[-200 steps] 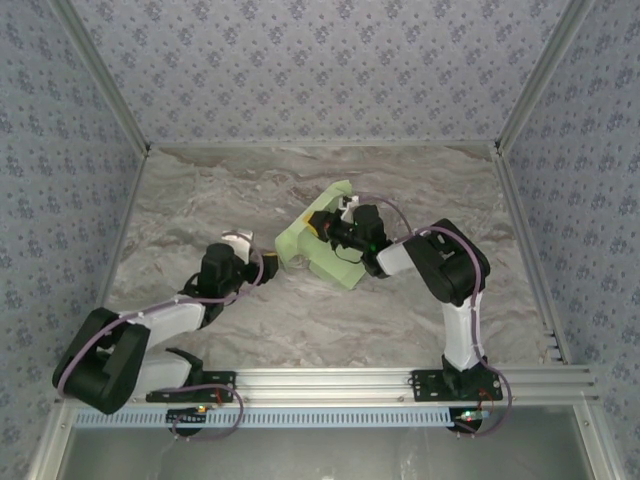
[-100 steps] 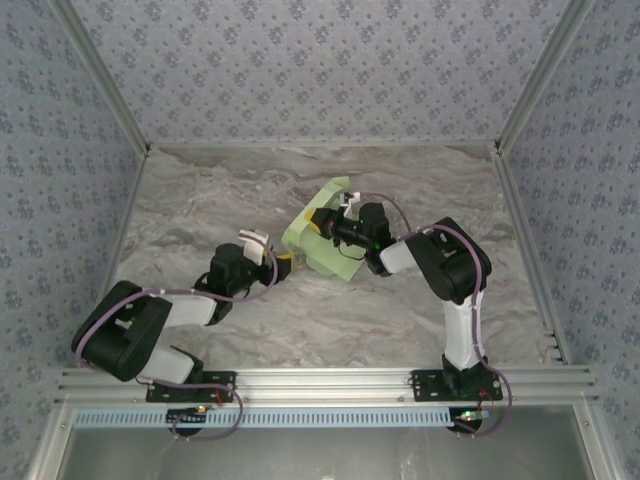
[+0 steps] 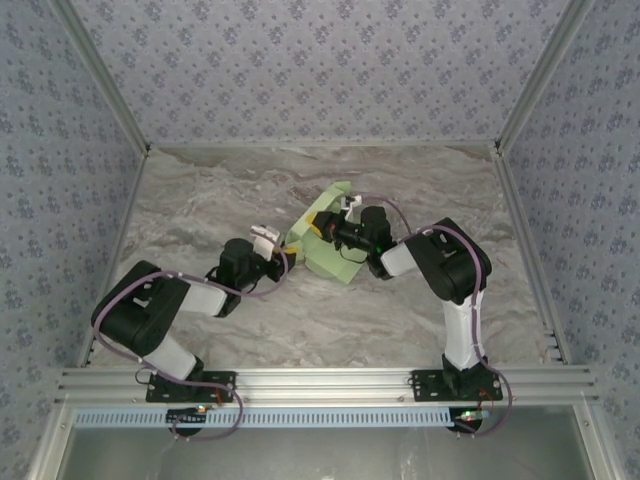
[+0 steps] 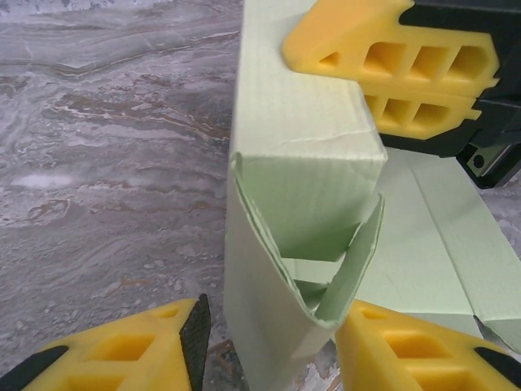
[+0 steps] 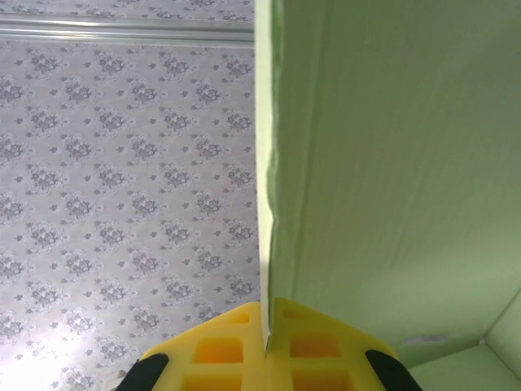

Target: Fold the paper box

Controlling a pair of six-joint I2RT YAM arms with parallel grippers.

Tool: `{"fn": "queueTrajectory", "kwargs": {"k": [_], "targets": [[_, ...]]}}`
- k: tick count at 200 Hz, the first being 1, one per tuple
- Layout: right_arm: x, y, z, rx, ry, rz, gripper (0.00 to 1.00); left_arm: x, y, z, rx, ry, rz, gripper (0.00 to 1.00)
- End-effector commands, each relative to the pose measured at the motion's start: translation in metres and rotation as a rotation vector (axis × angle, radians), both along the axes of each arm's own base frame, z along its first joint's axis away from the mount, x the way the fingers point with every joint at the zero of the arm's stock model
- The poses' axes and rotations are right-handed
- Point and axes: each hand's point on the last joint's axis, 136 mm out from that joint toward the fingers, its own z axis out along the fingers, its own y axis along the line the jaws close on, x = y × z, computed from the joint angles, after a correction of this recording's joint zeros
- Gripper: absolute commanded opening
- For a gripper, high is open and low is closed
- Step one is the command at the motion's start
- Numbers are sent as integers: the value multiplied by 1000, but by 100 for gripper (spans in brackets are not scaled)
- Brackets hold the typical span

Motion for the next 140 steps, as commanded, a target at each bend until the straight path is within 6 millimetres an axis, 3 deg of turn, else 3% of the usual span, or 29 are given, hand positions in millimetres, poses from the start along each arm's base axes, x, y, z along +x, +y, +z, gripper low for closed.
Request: {"fn": "queueTrajectory", "kwargs": {"k": [1, 48, 81, 140], "targets": [[-4, 0, -8, -11, 7, 3, 0, 5, -12, 12, -13, -55, -27, 44], [-1, -3, -13, -18, 21, -28, 0, -1, -25, 0, -20, -19, -45, 38], [-3, -8, -17, -15, 30, -75, 0, 10, -23, -3, -4, -20, 27, 33], [-11, -16, -23, -7, 54, -190, 0, 12, -41, -4, -26, -32, 51, 36]]}}
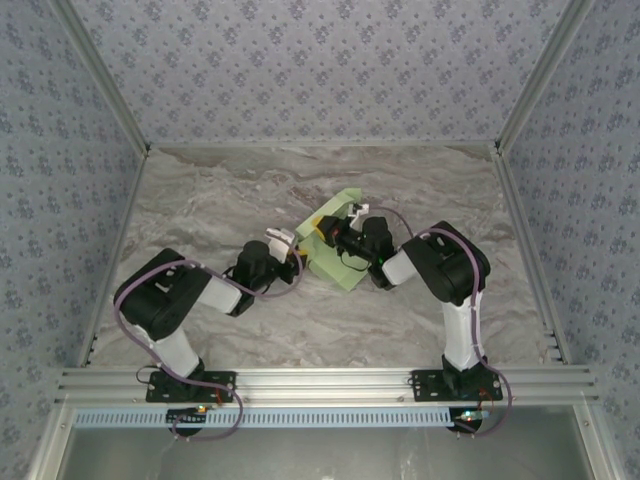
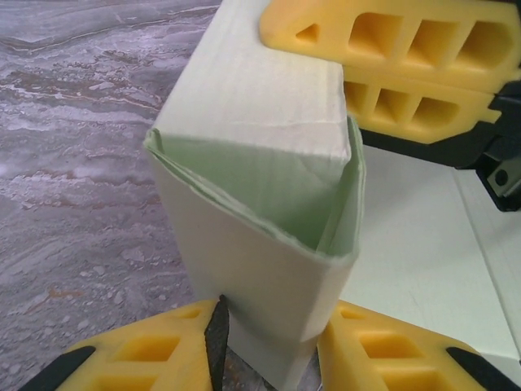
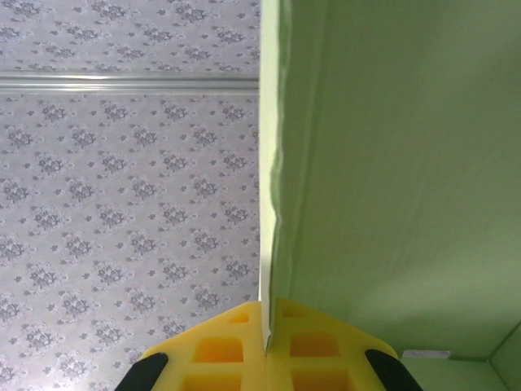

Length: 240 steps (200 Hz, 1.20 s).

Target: Fold the paper box

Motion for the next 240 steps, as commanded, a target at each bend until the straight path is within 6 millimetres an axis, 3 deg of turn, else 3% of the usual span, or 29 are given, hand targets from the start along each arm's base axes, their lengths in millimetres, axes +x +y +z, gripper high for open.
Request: {"fn": "queueTrajectory", "kwargs": {"k": [1, 71, 112, 152, 200, 240], "targets": [[-9, -1, -11, -16, 42, -46, 0, 10, -11, 17, -43, -56, 41, 36], [-27, -1, -18, -34, 84, -189, 0, 30, 1, 16, -17, -78, 201, 33], [-40, -12, -17, -77, 92, -285, 0, 36, 5, 18, -23, -85, 248, 38], [-54, -10, -25, -121, 131, -331, 0, 45, 3, 19, -29, -90, 272, 39], [-55, -7, -38, -113, 214, -380, 0, 53, 3, 25, -31, -119, 298, 42], [-50, 2, -37, -95, 243, -377, 0, 59, 0, 33, -18, -147, 295, 43]]}}
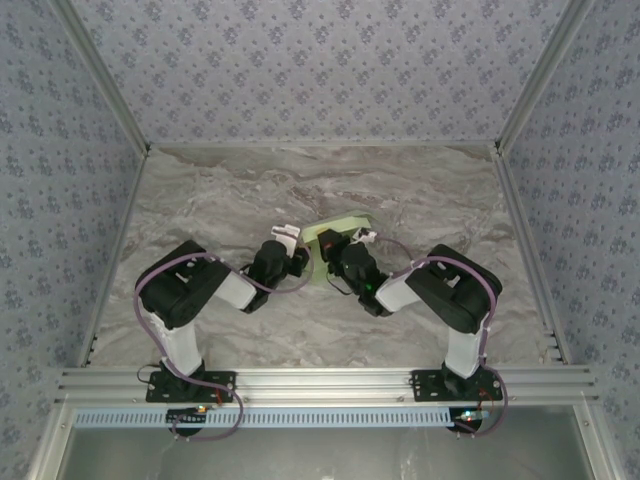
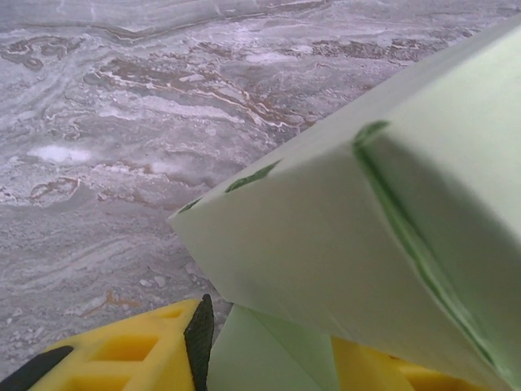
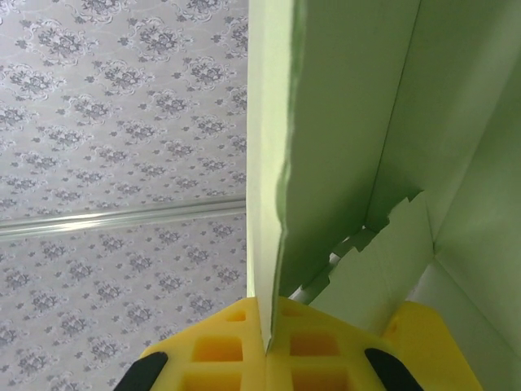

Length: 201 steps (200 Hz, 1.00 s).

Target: Fold the paper box

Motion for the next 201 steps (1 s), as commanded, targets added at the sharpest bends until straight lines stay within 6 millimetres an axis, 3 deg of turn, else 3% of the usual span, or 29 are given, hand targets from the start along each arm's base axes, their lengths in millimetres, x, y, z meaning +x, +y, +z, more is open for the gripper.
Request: {"fn": "queueTrajectory", "kwargs": {"k": [1, 57, 111, 156, 201], "targets": [[-16, 12, -40, -68, 132, 52, 0, 26, -7, 46, -75, -135, 41, 43], [-5, 14, -37, -86, 122, 28, 0, 33, -11, 58, -90, -146, 45, 43], [0, 11, -48, -109, 128, 16, 3, 40, -2, 51, -127, -104, 50, 28], [6, 12, -55, -132, 127, 20, 16, 45, -1, 48, -132, -76, 33, 23], [8, 16, -51, -127, 119, 32, 20, 50, 2, 47, -138, -65, 24, 17]]}}
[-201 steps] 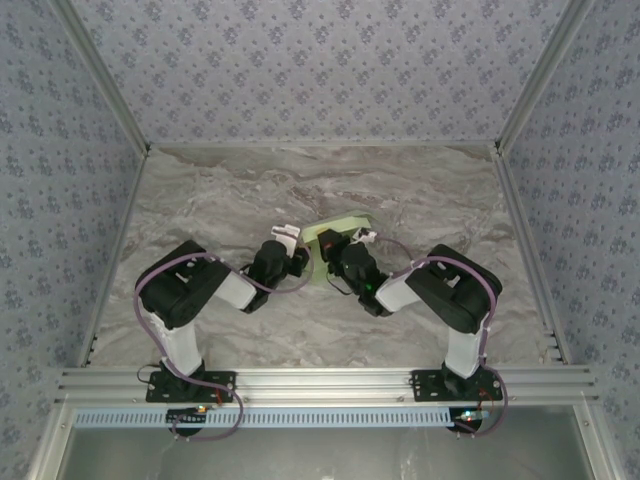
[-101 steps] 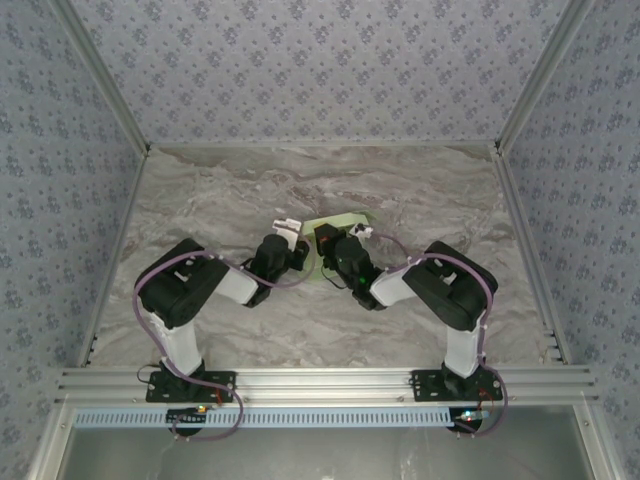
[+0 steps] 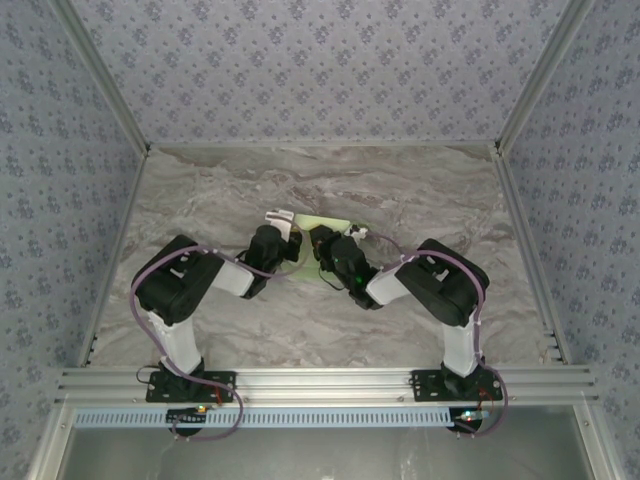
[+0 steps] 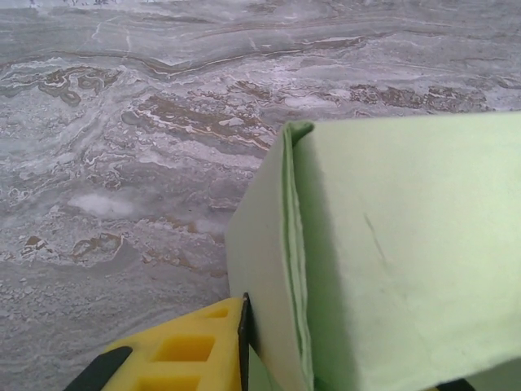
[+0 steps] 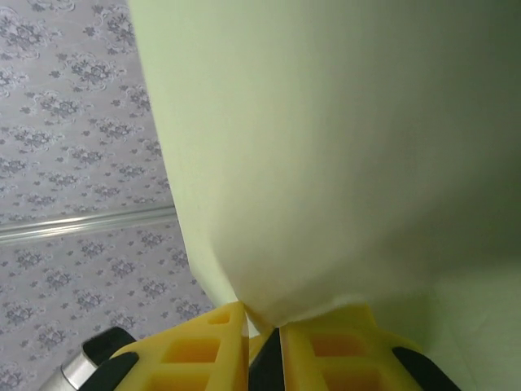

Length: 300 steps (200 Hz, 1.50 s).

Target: Fold the paper box

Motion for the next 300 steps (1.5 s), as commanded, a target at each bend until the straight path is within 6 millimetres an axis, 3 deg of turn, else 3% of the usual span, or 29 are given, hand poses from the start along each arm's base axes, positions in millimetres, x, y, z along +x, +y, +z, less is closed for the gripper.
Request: {"fn": "queueTrajectory", "kwargs": {"k": [1, 52, 106, 123, 155, 182, 203, 231, 256, 279, 300], "targets": [[-7, -3, -37, -110, 81, 16, 21, 16, -8, 32, -89, -76, -8, 16], [-21, -2, -20, -101, 92, 71, 38, 16, -12, 31, -88, -53, -61, 11], [-74, -26, -11, -209, 176, 171, 54, 2, -19, 30, -50, -8, -164, 7], [-96, -40, -3, -287, 178, 187, 60, 0, -17, 31, -38, 2, -168, 7], [-120, -77, 22, -399, 147, 174, 62, -7, -16, 26, 11, 29, -198, 7], [-130, -122, 59, -677, 66, 164, 65, -13, -17, 22, 38, 55, -245, 8], [-135, -141, 87, -814, -32, 199, 67, -18, -21, 21, 51, 72, -292, 8], [-122, -158, 109, -928, -87, 318, 69, -29, -30, 25, 98, 86, -404, 8], [-95, -164, 98, -980, -75, 480, 71, -40, -43, 29, 148, 91, -545, 9], [-67, -150, 89, -879, -129, 613, 71, -44, -48, 27, 193, 100, -623, 9], [-50, -122, 85, -774, -180, 751, 70, -49, -54, 23, 206, 111, -690, 9]]}}
